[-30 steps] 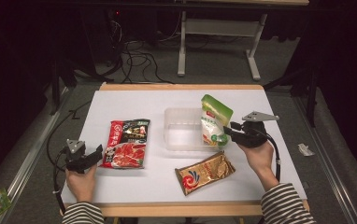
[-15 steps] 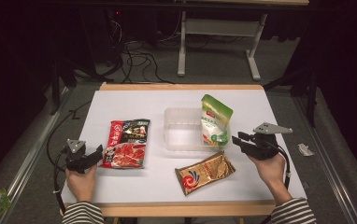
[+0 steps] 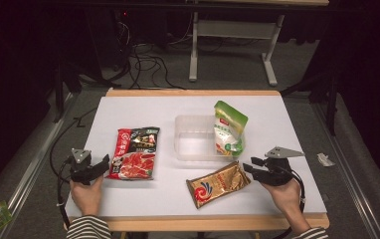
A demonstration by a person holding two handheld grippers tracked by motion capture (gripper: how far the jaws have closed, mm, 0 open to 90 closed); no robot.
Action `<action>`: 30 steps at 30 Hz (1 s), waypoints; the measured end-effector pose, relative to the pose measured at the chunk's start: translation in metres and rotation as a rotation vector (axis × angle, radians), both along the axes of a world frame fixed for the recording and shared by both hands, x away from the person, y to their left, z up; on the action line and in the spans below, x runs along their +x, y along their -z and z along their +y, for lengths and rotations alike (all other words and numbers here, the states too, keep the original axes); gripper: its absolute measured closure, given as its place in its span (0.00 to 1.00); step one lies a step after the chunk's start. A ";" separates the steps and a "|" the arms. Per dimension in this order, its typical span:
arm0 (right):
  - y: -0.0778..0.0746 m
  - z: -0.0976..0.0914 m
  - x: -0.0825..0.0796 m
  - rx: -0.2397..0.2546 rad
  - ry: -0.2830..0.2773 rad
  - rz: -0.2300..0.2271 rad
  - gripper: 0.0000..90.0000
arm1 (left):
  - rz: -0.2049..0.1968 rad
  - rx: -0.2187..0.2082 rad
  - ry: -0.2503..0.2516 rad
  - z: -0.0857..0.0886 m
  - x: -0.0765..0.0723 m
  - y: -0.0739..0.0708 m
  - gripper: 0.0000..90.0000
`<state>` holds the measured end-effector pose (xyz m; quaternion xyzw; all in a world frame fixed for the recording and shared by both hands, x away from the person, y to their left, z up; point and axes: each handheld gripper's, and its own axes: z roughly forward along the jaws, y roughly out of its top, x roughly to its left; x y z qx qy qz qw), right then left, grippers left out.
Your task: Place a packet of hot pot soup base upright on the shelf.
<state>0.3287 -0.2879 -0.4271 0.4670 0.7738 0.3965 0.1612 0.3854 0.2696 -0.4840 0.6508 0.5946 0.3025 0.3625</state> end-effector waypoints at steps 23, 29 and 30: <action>0.046 0.011 0.000 0.091 -0.030 0.143 0.62 | 0.004 0.006 -0.001 0.000 0.001 0.000 0.37; 0.050 0.009 0.000 0.105 -0.067 0.172 0.77 | 0.010 0.016 0.005 -0.001 0.001 0.000 0.37; 0.050 0.009 -0.001 0.111 -0.069 0.178 0.79 | 0.010 0.016 0.005 0.000 0.001 0.000 0.37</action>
